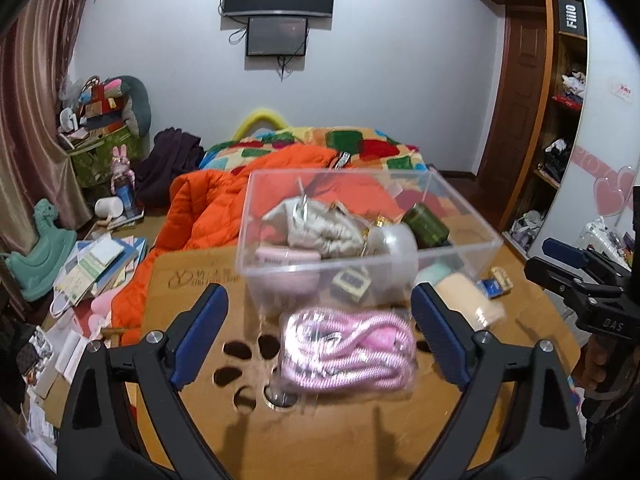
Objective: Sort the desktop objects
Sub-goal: 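Approach the bagged pink rope with the left gripper and the cream tub with the right, then grasp the bagged pink rope with the left gripper while right grasps the cream tub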
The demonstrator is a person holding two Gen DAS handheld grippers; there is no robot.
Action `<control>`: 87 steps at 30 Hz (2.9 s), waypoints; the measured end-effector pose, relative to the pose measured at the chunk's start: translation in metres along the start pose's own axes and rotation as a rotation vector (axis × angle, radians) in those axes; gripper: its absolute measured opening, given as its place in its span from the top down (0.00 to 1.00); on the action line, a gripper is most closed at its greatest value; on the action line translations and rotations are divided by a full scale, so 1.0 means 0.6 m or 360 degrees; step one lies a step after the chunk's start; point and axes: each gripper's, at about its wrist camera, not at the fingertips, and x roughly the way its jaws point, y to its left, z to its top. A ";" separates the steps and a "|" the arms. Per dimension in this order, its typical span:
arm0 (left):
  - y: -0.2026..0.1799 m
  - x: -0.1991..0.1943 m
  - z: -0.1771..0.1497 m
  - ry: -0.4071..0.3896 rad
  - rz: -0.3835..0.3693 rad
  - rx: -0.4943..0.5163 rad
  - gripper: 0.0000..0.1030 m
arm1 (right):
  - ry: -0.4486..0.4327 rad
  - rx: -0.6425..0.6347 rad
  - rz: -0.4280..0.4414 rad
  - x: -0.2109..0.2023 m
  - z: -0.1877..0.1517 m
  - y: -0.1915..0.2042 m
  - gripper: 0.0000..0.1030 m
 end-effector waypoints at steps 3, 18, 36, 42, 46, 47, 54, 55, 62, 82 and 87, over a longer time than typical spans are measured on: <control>-0.003 0.008 -0.019 0.0046 0.0032 0.0011 0.09 | 0.0038 -0.0004 0.0039 0.007 -0.016 0.017 0.22; 0.025 0.073 -0.084 0.0323 -0.0076 -0.0115 0.09 | 0.0218 -0.0086 0.0097 0.057 -0.069 0.063 0.22; -0.036 0.112 -0.082 0.0413 -0.0239 -0.0006 0.17 | 0.0309 -0.0179 0.0046 0.101 -0.081 0.078 0.22; -0.030 0.103 -0.067 0.0400 -0.0385 -0.0099 0.30 | 0.0322 -0.0075 0.0111 0.103 -0.081 0.053 0.27; -0.037 0.084 -0.054 0.0352 -0.0456 -0.0102 0.31 | 0.0324 -0.0026 0.0156 0.102 -0.084 0.037 0.37; -0.039 0.081 -0.052 0.0344 -0.0472 -0.0097 0.31 | 0.0320 -0.0020 0.0160 0.102 -0.085 0.037 0.37; -0.050 0.072 -0.039 0.0337 -0.0484 -0.0035 0.31 | 0.0307 -0.0071 0.0129 0.100 -0.087 0.044 0.37; -0.052 0.074 -0.041 0.0359 -0.0470 -0.0022 0.31 | 0.0307 -0.0072 0.0133 0.099 -0.087 0.044 0.37; -0.067 0.057 -0.097 0.0489 -0.0412 0.0150 0.40 | 0.0323 -0.0103 0.0186 0.083 -0.097 0.038 0.37; -0.141 0.148 -0.064 0.0449 -0.0363 0.0919 0.05 | 0.0290 0.0008 0.0140 0.053 -0.101 0.000 0.37; -0.148 0.157 -0.068 0.0404 -0.0362 0.0821 0.09 | 0.0259 0.0031 0.0123 0.046 -0.093 -0.015 0.37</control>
